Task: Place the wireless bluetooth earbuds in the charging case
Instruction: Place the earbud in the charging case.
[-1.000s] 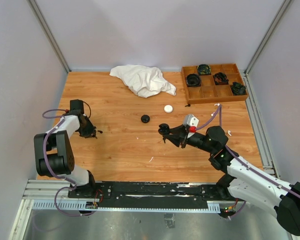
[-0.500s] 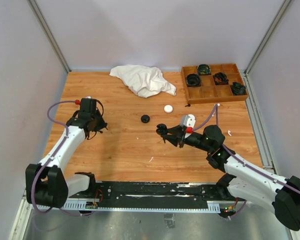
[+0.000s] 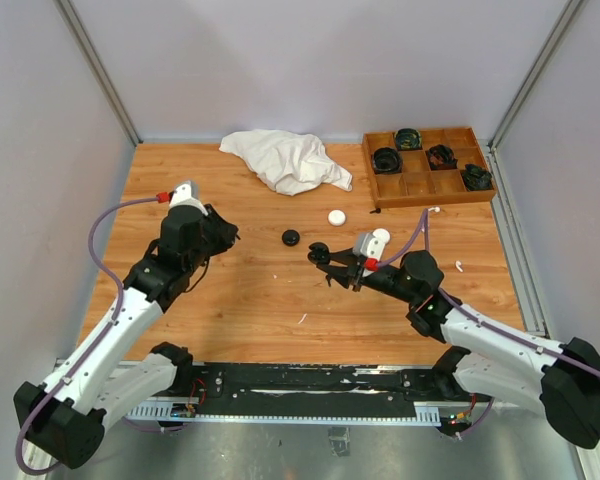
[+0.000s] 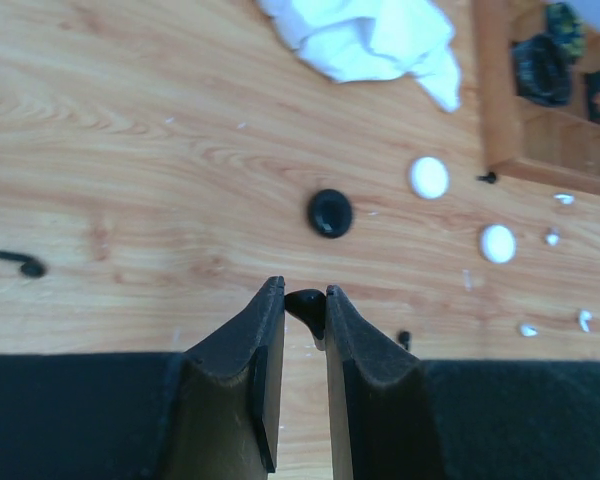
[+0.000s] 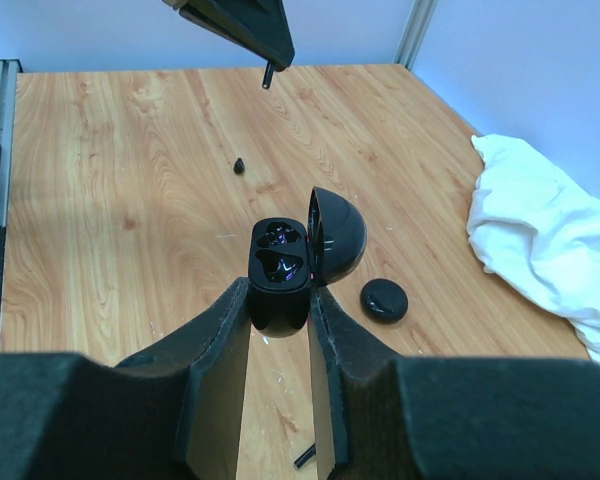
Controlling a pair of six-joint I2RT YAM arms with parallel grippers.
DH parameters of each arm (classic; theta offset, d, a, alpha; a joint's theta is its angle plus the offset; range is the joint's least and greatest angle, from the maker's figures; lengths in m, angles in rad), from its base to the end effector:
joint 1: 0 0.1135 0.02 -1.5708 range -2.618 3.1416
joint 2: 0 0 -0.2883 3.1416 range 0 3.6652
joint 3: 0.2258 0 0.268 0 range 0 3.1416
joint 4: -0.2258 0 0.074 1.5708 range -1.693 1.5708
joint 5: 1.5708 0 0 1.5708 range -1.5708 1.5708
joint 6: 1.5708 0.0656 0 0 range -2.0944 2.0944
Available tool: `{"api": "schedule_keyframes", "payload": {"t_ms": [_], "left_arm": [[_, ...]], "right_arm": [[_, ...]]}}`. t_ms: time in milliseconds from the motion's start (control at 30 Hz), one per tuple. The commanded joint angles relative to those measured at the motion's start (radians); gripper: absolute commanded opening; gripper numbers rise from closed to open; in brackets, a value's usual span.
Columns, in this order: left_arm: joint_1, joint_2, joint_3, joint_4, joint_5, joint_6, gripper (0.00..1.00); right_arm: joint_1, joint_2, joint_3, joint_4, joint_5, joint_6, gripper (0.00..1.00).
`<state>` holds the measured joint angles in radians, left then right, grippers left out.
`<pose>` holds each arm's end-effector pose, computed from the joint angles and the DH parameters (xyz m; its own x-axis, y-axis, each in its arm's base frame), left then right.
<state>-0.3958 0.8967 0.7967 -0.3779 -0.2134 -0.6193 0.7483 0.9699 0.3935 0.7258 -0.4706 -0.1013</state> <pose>0.2163 -0.0753 0.3088 -0.4635 -0.4211 -0.7796 -0.0808 0.8963 -0.4361 0.1554 0.1849 0.2790 0.2031 0.0656 -0.9770 -0.9192 0.3566 -0.1671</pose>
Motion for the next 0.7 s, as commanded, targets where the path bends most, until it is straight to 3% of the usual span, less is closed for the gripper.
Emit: {"api": "schedule_keyframes", "payload": {"t_ms": [0,300,667], "left_arm": [[-0.087,-0.043,-0.023,0.142,-0.053,-0.020,0.16],[-0.301,-0.051,-0.047,0.363,-0.189,0.038,0.16],[-0.500,-0.032,-0.058,0.575,-0.268,0.120,0.16]], "right_arm": [[0.024,0.028,0.012,0.112,0.051,-0.047,0.01],[0.034,0.096,-0.011,0.290,0.125,-0.074,0.01],[0.040,0.129,-0.016,0.358,0.148,-0.086,0.01]]}}
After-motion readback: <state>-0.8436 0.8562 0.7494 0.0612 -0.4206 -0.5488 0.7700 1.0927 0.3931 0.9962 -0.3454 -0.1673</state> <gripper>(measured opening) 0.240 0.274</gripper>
